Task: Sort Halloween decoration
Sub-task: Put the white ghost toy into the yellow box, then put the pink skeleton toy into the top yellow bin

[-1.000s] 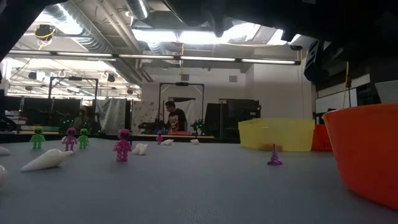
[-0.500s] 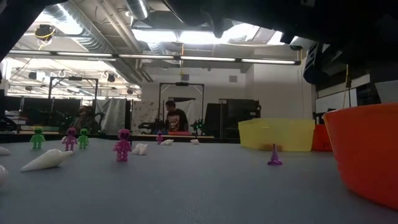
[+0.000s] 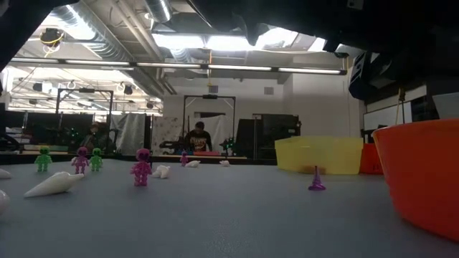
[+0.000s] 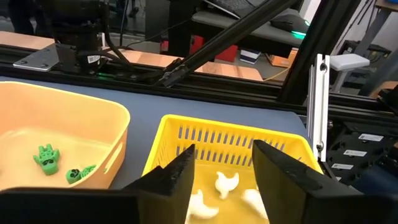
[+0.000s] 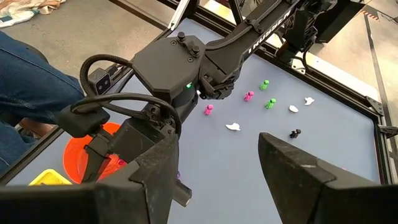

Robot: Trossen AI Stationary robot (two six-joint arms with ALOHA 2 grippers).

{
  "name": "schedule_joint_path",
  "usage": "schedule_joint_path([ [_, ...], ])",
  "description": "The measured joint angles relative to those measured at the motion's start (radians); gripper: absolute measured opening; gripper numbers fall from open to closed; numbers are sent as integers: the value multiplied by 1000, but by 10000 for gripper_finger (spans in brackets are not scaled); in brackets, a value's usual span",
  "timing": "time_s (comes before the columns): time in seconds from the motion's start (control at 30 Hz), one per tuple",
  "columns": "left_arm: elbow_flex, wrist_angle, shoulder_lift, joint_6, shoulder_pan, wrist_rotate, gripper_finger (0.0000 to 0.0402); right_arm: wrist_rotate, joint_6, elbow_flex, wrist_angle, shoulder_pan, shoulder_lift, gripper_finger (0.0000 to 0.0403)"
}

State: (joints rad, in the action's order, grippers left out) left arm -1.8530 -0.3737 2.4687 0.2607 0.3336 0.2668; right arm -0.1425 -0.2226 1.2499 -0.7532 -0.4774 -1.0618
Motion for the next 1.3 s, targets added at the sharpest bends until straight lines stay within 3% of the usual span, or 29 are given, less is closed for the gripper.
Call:
schedule_joint_path([
  [0.43,0,0,0,-7,0,12,157,0,0,0,0,0,0,220],
  [0.63,0,0,0,-106,0,13,155,0,0,0,-9,0,0,220],
  [0.83,1,9,-20,-109,-7,12,154,0,0,0,-9,0,0,220],
  [0.93,2,71,-63,-109,-15,11,154,0,0,0,-13,0,0,220],
  [1.3,1,537,-267,-66,-30,10,154,0,0,0,-39,0,0,220],
])
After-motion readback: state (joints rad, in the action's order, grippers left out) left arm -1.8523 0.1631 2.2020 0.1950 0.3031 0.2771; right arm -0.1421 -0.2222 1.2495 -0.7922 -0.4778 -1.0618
